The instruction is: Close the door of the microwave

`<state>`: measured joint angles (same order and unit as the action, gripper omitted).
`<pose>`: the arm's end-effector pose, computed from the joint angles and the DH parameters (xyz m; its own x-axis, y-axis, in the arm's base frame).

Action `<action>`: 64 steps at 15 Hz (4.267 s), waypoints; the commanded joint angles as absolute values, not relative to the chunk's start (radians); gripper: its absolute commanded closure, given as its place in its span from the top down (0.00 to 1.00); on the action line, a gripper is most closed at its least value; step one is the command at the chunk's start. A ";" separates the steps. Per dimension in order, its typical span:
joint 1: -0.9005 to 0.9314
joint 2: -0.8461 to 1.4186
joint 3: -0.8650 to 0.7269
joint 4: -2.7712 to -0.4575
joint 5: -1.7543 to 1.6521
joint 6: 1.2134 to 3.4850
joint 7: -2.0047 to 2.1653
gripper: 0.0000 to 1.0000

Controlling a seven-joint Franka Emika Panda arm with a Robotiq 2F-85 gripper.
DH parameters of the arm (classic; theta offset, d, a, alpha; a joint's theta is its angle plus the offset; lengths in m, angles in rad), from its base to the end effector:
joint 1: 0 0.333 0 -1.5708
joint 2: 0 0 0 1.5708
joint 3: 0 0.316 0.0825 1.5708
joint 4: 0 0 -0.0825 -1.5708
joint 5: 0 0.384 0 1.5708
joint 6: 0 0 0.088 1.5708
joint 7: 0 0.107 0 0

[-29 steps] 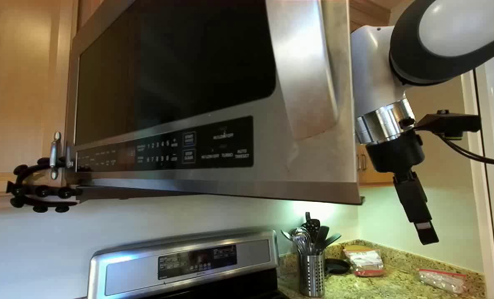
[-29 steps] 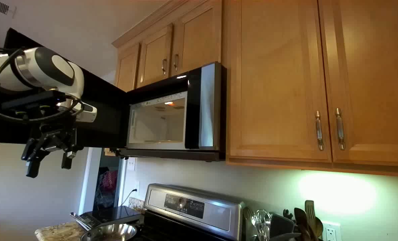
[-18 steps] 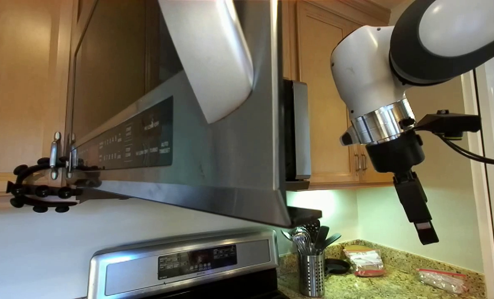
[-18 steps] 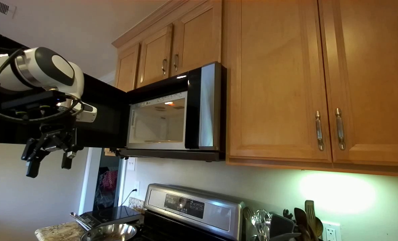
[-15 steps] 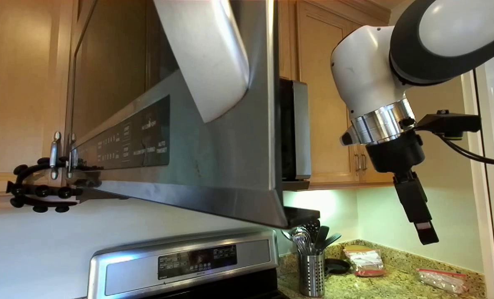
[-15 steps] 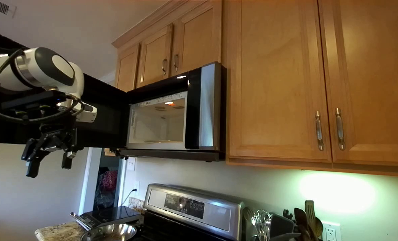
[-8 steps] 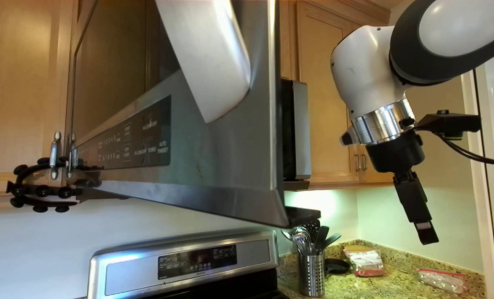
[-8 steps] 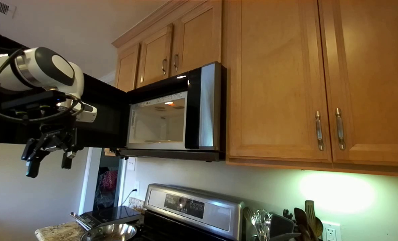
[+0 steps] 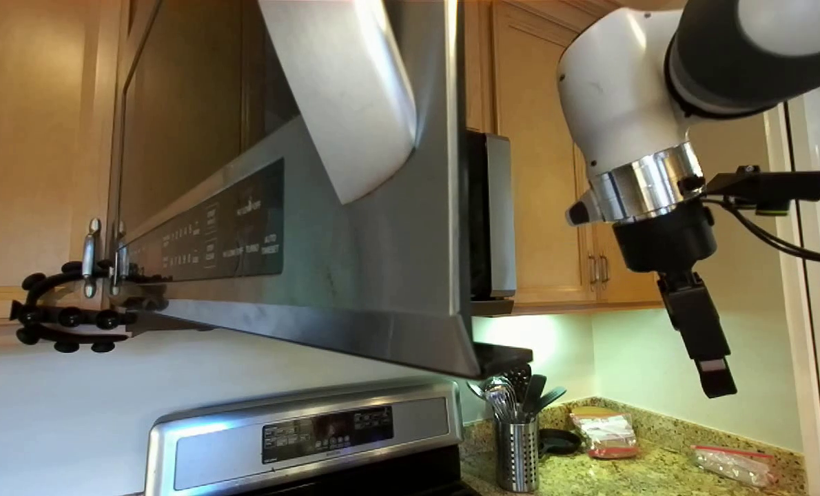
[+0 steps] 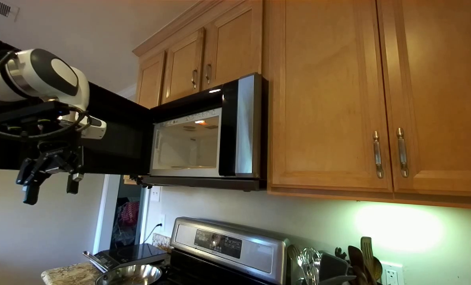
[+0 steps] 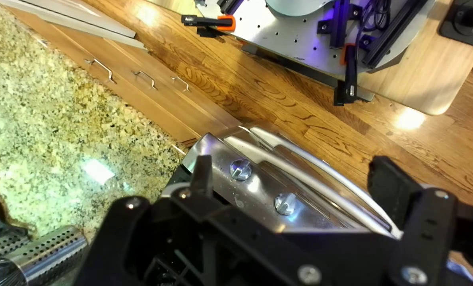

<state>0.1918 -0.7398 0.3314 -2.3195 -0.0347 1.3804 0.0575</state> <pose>0.2549 0.1732 0.5656 0.9273 0.3143 -0.2032 0.3611 -0.8940 0.2651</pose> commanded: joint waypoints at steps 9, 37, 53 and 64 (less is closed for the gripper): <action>0.259 -0.818 0.472 -2.184 -0.097 1.501 0.159 1.00; 0.564 -0.816 0.180 -2.379 0.285 2.369 -0.239 1.00; 0.864 -0.619 0.156 -2.222 0.383 2.442 -0.383 1.00; 0.891 -0.619 0.192 -2.187 0.332 2.405 -0.331 1.00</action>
